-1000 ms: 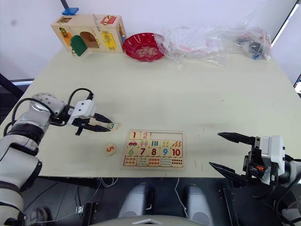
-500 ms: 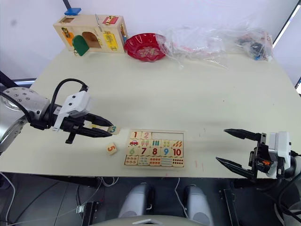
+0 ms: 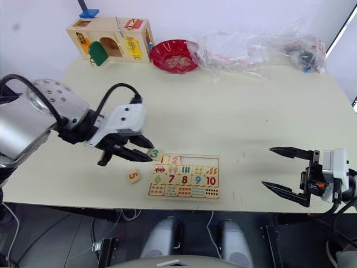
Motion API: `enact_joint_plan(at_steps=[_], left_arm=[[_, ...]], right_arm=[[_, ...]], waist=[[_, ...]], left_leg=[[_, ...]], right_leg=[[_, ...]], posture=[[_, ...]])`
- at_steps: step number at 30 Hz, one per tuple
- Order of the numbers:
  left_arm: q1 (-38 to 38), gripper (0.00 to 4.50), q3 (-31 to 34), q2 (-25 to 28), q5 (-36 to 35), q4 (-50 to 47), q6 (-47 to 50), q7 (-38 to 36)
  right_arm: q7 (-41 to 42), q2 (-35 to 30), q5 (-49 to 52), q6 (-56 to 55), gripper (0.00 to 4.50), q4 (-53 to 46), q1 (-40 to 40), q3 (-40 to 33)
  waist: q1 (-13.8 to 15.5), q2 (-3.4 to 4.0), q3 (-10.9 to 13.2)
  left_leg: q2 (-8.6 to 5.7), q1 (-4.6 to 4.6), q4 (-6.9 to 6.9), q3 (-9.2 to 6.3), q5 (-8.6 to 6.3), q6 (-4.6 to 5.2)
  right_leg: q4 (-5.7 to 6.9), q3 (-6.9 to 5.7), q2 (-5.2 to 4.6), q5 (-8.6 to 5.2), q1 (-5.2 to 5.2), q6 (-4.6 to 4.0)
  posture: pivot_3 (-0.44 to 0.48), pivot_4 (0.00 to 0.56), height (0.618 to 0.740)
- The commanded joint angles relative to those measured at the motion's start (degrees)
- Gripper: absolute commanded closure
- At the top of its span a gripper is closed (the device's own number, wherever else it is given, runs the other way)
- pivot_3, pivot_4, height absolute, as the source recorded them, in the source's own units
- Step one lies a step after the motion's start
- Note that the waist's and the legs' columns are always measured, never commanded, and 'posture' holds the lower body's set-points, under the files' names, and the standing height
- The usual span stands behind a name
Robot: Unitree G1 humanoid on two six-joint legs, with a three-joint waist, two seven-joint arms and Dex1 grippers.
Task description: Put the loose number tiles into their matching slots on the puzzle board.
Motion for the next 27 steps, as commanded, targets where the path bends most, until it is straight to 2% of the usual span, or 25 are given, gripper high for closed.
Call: enact_joint_plan(at_steps=[1,3,5,9,13,19,27], left_arm=[[-4.8,3.55,-4.3,-2.2,2.7,0.0,5.1,-0.6],[-6.1,3.55,-6.2,-3.2,3.9,1.1,5.8,-1.0],[-7.2,3.55,-8.6,-6.7,4.9,1.0,8.7,1.7],[-9.2,3.55,-14.2,-10.2,8.3,1.0,12.6,5.4],[-10.3,3.55,-16.9,-16.8,8.6,3.2,18.7,10.9],[-10.6,3.55,-18.5,-22.9,9.2,5.7,23.5,18.8],[-9.3,3.55,-18.7,-26.3,6.9,5.7,27.3,24.7]], right_arm=[[0.4,-1.1,1.1,-0.4,0.0,-2.4,-0.1,-2.1],[0.2,-1.5,0.9,0.0,0.0,-2.5,-1.1,-1.3],[1.3,-1.6,0.2,-0.9,0.0,-0.6,-2.0,-0.9],[1.4,-1.4,-0.2,-1.2,0.0,0.3,-3.5,-0.2],[1.2,-0.5,-1.0,-2.1,0.0,0.7,-3.9,0.5],[1.2,0.4,-1.8,-3.2,0.0,1.4,-3.9,1.3],[1.6,0.5,-1.9,-4.1,0.0,2.0,-2.6,0.6]], waist=[[-0.2,-0.01,0.0],[-0.3,0.0,0.0],[-0.4,0.0,0.0],[-0.3,0.0,0.0],[-0.2,0.0,0.0],[-0.3,0.01,0.0],[-0.3,0.01,0.0]], left_leg=[[0.0,-0.01,0.0,-0.02,0.0,0.0],[-0.01,-0.02,0.0,-0.04,0.0,0.0],[-0.01,0.01,0.0,-0.06,0.0,0.01],[-0.2,-0.03,0.02,-0.17,0.01,0.02],[-0.43,-0.08,0.03,-0.32,0.01,0.04],[-0.63,-0.09,0.04,-0.46,0.02,0.05],[-0.64,-0.07,0.04,-0.46,0.02,0.05]], right_leg=[[0.01,0.05,0.04,0.0,0.0,0.0],[0.0,0.41,0.28,-0.01,0.0,0.02],[0.02,1.08,0.7,-0.03,0.0,0.05],[0.06,1.51,0.86,-0.12,0.03,0.18],[0.13,1.76,0.89,-0.17,0.05,0.28],[0.17,2.04,0.91,-0.24,0.08,0.38],[0.2,2.07,0.91,-0.23,0.07,0.38]], posture=[[0.0,0.15,0.74],[0.0,0.15,0.74],[0.0,0.15,0.74],[0.0,0.15,0.74],[0.0,0.15,0.74],[0.0,0.15,0.74],[0.0,0.15,0.74]])
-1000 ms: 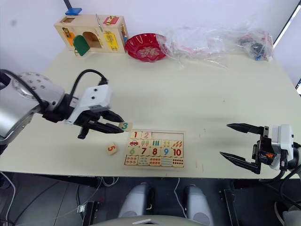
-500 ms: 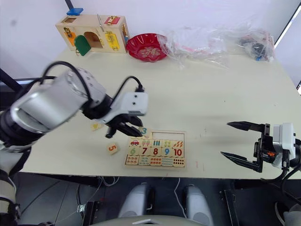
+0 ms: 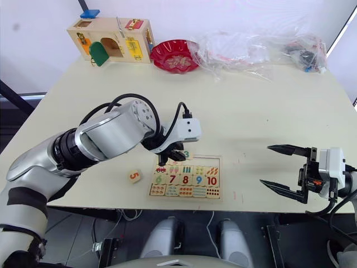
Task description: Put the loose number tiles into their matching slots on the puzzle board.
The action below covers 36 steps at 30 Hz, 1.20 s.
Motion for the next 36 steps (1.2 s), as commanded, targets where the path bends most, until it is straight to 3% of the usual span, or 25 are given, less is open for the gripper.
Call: enact_joint_plan(at_steps=[1,21,36], left_arm=[[0.1,3.55,0.2,-0.6,-0.9,-0.2,1.4,2.4],[2.7,3.55,-1.2,-2.1,-4.9,1.2,2.5,10.8],[2.8,3.55,-2.5,-2.7,-4.9,2.1,-0.3,12.1]], right_arm=[[0.1,0.1,0.5,-1.1,0.0,-0.6,0.9,-1.4],[-2.0,0.3,0.6,-1.3,0.0,-3.4,3.6,-1.1],[-4.7,0.6,0.6,-0.7,0.0,-5.8,3.8,-0.3]], waist=[[0.0,0.0,0.0],[0.0,0.0,0.0],[0.0,0.0,0.0]], left_leg=[[0.0,0.0,0.0,0.0,0.0,0.0],[-0.01,0.01,0.0,0.0,0.0,0.0],[-0.02,0.0,0.0,0.01,0.0,0.0]], right_leg=[[0.0,0.0,0.0,0.0,0.0,0.0],[0.0,0.02,-0.01,0.06,0.0,-0.1],[0.0,0.03,-0.01,0.07,0.0,-0.12]], posture=[[0.0,0.15,0.74],[0.0,0.15,0.74],[0.0,0.15,0.74]])
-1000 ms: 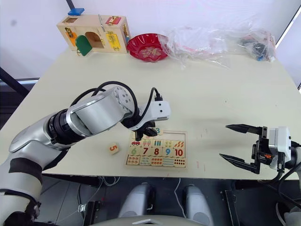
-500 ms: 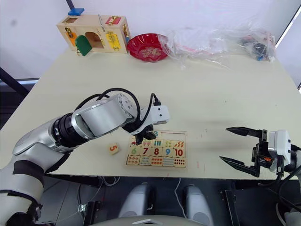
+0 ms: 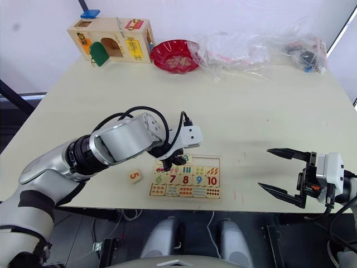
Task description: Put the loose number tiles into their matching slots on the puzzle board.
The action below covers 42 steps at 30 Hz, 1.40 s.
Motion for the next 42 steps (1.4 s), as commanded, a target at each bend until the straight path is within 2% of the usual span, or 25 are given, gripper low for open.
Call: enact_joint_plan(at_steps=[1,42], left_arm=[[-0.4,3.55,-0.7,-0.2,0.1,-0.8,-2.1,0.0],[-0.7,3.55,-2.2,0.2,0.6,-0.5,-4.0,-0.4]], right_arm=[[-0.9,0.3,0.7,0.2,0.0,-2.5,0.2,-0.3],[-3.7,0.6,1.2,1.9,0.0,-6.2,1.9,-0.6]], waist=[[0.0,0.0,0.0],[0.0,0.0,0.0]], left_leg=[[0.0,0.0,0.0,0.0,0.0,0.0],[0.0,0.0,0.0,0.0,0.0,0.0]], right_leg=[[0.0,0.0,0.0,0.0,0.0,0.0],[-0.01,0.0,0.0,0.01,0.0,-0.02]], posture=[[0.0,0.15,0.74],[0.0,0.15,0.74]])
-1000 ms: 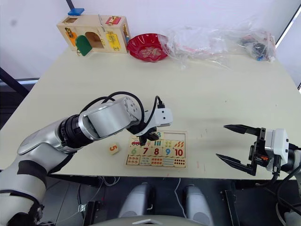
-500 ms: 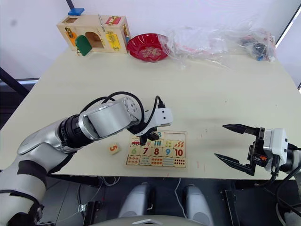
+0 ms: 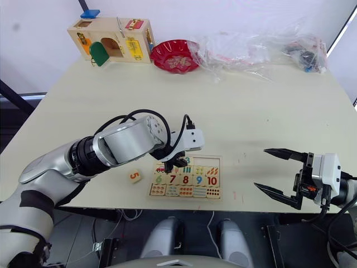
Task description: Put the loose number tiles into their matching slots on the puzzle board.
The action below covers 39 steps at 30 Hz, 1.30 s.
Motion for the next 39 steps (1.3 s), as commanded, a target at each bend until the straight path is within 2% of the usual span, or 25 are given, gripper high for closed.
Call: enact_joint_plan(at_steps=[1,26,27,30,31,35,39], left_arm=[[-0.7,3.55,-0.2,0.0,0.5,-1.0,-1.1,-0.1],[-0.6,3.55,-0.5,-0.4,0.8,-0.8,-1.2,0.3],[-0.6,3.05,-0.4,-0.4,0.8,-0.8,-1.2,0.3],[-0.5,2.06,-0.3,-0.5,0.8,-0.9,-1.1,0.3],[-0.4,1.58,-0.2,-0.5,0.8,-1.0,-1.1,0.3],[-0.1,1.58,1.0,-0.6,0.9,-0.8,-1.1,0.2],[1.2,1.58,7.6,-0.3,-1.3,-0.8,-1.3,-1.3]], right_arm=[[-0.2,0.2,0.9,-0.5,0.0,-1.9,-0.1,-0.6],[-0.1,0.9,0.7,-0.9,0.0,-1.8,0.2,-0.4],[-0.1,0.9,0.7,-0.8,0.0,-1.8,0.1,-0.3],[-0.2,1.0,0.7,-0.8,0.0,-1.8,0.0,-0.2],[-0.2,1.0,0.7,-0.8,0.0,-1.9,0.0,-0.1],[-0.3,1.1,0.6,-0.7,0.0,-1.8,-0.3,0.1],[-0.5,1.2,0.5,-0.8,0.0,-1.9,-0.4,0.4]], waist=[[0.0,0.0,0.0],[0.0,0.0,0.0],[0.0,0.0,0.0],[0.0,0.0,0.0],[0.0,0.0,0.0],[0.0,0.0,0.0],[0.0,0.0,0.0]], left_leg=[[0.0,0.0,0.0,0.0,0.0,0.0],[0.0,0.0,0.0,0.0,0.0,0.0],[0.0,0.0,0.0,0.0,0.0,0.0],[0.0,0.0,0.0,0.0,0.0,0.0],[0.0,0.01,0.0,0.0,0.0,0.0],[0.0,0.0,0.0,0.0,0.0,0.0],[0.0,0.0,0.0,-0.01,0.0,0.0]], right_leg=[[0.0,0.0,0.0,0.0,0.0,0.0],[0.0,0.0,0.0,-0.01,0.0,0.01],[0.0,0.0,0.0,-0.01,0.0,0.01],[0.0,0.0,0.0,-0.01,0.0,0.01],[0.0,0.0,0.0,-0.01,0.0,0.01],[0.0,0.01,0.0,-0.01,0.0,0.01],[0.0,0.0,0.0,0.0,0.0,0.0]], posture=[[0.0,0.15,0.74],[0.0,0.15,0.74],[0.0,0.15,0.74],[0.0,0.15,0.74],[0.0,0.15,0.74],[0.0,0.15,0.74],[0.0,0.15,0.74]])
